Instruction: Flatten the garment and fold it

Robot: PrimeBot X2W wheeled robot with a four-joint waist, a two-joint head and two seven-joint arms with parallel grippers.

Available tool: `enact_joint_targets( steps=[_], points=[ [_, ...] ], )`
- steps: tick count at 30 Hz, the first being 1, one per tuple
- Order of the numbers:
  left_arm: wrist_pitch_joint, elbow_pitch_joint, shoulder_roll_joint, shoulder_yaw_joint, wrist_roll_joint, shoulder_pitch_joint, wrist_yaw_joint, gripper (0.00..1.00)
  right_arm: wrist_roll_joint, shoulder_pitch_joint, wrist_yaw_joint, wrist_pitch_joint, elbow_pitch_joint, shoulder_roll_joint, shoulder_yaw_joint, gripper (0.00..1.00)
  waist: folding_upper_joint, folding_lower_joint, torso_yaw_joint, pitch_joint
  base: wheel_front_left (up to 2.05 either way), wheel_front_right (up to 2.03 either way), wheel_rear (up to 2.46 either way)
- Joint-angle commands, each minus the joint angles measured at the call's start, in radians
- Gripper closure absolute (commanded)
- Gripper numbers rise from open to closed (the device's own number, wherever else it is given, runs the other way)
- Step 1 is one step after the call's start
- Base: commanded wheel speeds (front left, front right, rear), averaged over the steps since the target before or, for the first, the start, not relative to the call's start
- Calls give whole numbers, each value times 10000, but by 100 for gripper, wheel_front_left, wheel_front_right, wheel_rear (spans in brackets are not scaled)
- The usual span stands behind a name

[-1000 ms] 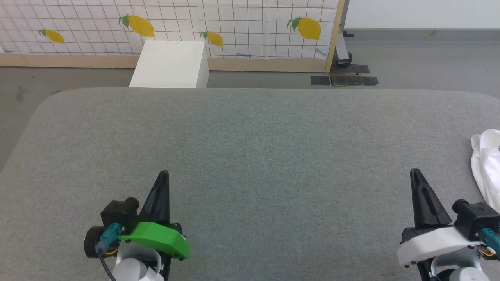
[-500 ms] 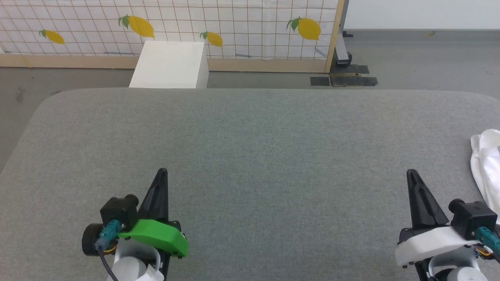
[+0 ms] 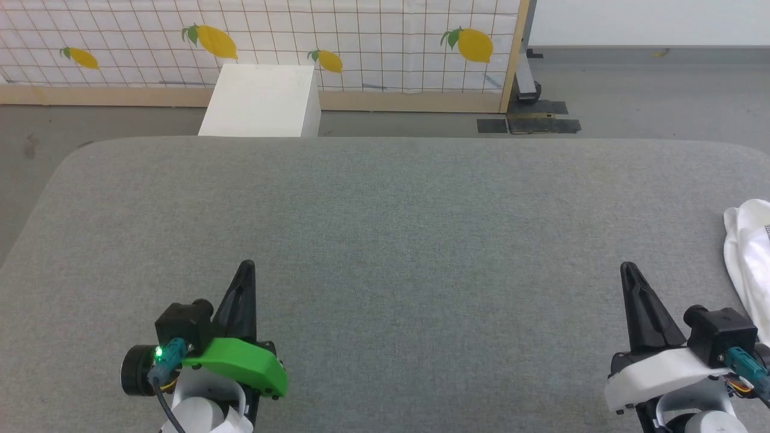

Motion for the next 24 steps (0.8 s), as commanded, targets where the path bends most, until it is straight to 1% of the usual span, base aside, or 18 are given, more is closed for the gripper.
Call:
enact_joint_targets(
  steps=[1, 24],
  points=[
    [43, -77, -14, 39, 87, 173, 49, 100, -100, -58, -4, 46, -69, 11, 42, 100, 0, 1, -1, -1, 0, 0, 0],
    [509, -541, -23, 145, 492, 377, 237, 100, -296, -96, -7, 316, -145, 19, 202, 100, 0, 1, -18, -24, 0, 0, 0]
  ],
)
